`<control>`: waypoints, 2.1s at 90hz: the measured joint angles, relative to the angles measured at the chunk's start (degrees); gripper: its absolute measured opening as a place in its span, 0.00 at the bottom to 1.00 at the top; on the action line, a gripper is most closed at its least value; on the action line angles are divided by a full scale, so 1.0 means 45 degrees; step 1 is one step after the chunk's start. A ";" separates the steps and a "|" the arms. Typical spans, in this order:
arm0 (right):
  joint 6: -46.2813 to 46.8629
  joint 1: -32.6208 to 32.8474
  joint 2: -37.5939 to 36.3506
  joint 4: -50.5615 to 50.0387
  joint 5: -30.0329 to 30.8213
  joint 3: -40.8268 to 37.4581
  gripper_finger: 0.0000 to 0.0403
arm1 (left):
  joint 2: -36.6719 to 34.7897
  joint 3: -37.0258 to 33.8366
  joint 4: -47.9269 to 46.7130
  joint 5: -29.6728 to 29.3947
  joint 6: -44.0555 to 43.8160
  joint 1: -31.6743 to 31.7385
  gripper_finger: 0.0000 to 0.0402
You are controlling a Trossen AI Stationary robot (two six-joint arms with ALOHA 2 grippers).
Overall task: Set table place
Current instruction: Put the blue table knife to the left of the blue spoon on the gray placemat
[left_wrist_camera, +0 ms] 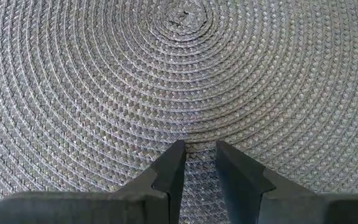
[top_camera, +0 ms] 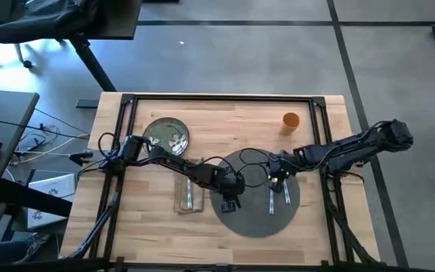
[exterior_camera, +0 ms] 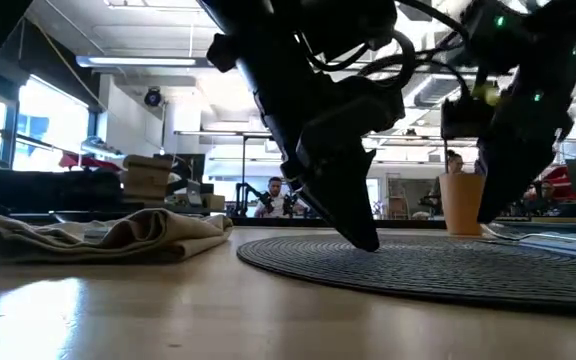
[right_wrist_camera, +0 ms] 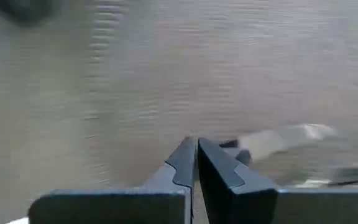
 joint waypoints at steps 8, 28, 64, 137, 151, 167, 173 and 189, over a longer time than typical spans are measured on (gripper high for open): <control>0.0599 0.0959 0.0008 0.0055 -0.0521 0.0020 0.00 | 0.0004 0.0000 0.0005 -0.0001 0.0001 -0.0005 0.18; 0.1635 0.2566 0.0543 0.0546 0.0895 0.0020 0.00 | 0.0010 0.0000 0.0019 -0.0153 0.0001 -0.0015 0.18; 0.1866 0.2640 0.1586 0.0744 0.1109 0.0050 0.00 | 0.0015 0.0000 0.0020 -0.0152 0.0001 -0.0010 0.18; 0.1000 0.3936 0.1530 0.0335 0.0298 0.0472 0.00 | 0.0019 0.0000 0.0010 -0.0169 0.0001 0.0000 0.18; 0.1263 0.4442 0.1530 0.0661 0.0691 0.0475 0.00 | 0.0019 0.0000 0.0015 -0.0171 0.0001 0.0000 0.18; 0.1667 0.4481 0.1530 0.0722 0.1015 0.0192 0.00 | 0.0019 -0.0005 0.0019 -0.0171 0.0001 0.0000 0.18; 0.1838 0.4481 0.1530 0.0793 0.1004 0.0108 0.00 | 0.0019 -0.0005 0.0019 -0.0171 0.0004 0.0000 0.18; 0.1896 0.4481 0.1682 0.0959 0.0868 0.0105 0.00 | 0.0019 -0.0005 0.0019 -0.0179 0.0212 -0.0008 0.18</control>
